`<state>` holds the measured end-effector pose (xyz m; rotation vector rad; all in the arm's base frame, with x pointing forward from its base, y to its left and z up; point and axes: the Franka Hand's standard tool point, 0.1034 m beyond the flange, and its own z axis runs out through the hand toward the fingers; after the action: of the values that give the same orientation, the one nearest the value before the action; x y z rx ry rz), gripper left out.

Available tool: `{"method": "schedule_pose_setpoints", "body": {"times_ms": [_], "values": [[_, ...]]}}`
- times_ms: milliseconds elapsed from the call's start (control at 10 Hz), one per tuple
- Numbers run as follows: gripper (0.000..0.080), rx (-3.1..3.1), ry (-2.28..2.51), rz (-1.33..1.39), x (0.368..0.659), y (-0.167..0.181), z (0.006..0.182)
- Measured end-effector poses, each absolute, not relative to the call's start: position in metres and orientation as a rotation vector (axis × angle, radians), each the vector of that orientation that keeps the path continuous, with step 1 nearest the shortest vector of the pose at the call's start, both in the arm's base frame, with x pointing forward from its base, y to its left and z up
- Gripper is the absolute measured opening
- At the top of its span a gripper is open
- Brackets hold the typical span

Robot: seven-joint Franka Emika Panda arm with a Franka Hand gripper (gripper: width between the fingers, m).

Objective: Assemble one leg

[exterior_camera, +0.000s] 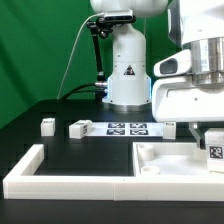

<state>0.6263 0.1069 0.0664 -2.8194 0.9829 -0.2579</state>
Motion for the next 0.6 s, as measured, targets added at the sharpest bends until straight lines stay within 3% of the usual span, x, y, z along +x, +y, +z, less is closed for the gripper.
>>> {"method": "schedule_pose_setpoints", "body": {"times_ms": [600], "values": [[0.0291,-2.299,1.800,-0.140,0.6203,0.1106,0.0647]]}}
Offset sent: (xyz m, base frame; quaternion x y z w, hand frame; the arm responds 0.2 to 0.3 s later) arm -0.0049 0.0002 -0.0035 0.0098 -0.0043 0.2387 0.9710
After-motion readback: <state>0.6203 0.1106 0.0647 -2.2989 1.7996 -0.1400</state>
